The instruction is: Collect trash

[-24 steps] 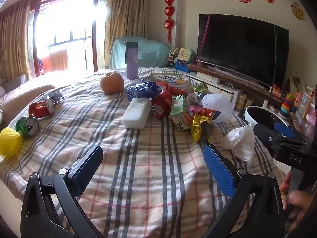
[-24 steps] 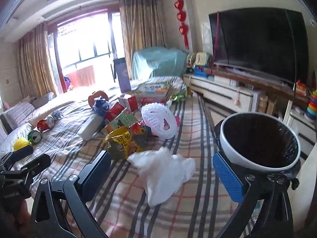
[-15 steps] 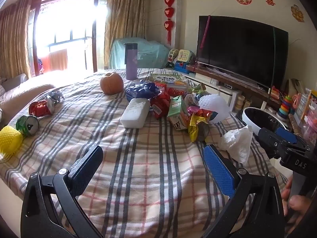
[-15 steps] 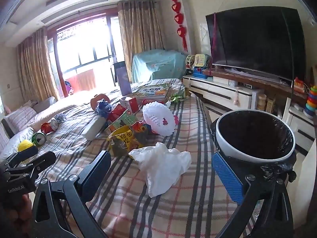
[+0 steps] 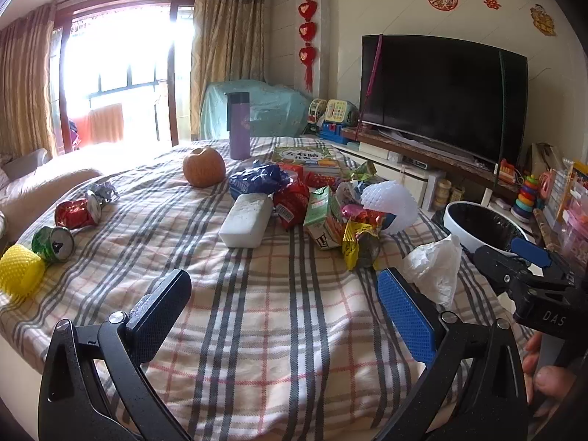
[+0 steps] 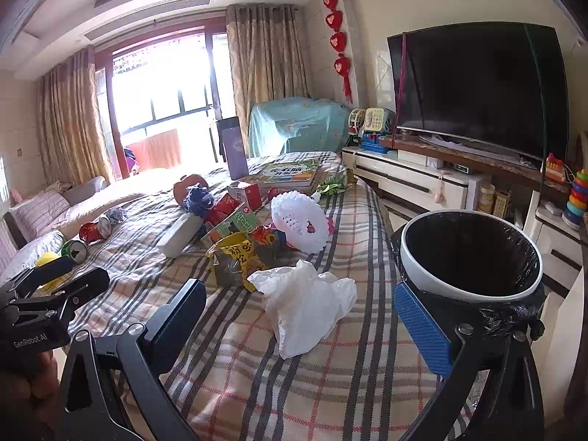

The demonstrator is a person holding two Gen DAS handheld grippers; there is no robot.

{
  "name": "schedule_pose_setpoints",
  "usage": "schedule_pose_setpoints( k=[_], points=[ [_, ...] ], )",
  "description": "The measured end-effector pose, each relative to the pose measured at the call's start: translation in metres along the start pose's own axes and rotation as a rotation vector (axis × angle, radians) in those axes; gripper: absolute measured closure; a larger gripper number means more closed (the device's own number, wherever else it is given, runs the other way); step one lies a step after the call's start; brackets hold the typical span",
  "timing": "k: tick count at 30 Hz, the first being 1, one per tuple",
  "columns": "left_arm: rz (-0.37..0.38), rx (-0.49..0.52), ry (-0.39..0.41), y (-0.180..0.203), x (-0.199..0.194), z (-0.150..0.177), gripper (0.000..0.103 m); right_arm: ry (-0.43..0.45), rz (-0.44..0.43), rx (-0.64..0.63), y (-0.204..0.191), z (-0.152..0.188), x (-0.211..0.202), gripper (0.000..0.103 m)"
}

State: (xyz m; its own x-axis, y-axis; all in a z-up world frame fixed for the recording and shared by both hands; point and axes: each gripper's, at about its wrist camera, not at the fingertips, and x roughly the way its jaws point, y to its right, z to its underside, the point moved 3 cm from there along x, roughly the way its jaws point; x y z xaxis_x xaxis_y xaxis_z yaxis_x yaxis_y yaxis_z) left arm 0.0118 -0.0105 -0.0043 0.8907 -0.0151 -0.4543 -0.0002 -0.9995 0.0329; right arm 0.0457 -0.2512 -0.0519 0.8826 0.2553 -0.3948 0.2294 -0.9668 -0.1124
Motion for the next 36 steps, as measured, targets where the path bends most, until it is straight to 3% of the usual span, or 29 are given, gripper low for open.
schedule_pose_setpoints(
  k=[16,36],
  points=[
    [0.005,0.007,0.046,0.003,-0.010,-0.001,0.000,0.052,-0.009,0.005,0.000,-0.003,-0.011,0.000],
    [0.008,0.003,0.044,0.002,-0.011,0.000,0.000,0.054,-0.021,0.017,0.000,-0.003,-0.014,0.000]
  ],
)
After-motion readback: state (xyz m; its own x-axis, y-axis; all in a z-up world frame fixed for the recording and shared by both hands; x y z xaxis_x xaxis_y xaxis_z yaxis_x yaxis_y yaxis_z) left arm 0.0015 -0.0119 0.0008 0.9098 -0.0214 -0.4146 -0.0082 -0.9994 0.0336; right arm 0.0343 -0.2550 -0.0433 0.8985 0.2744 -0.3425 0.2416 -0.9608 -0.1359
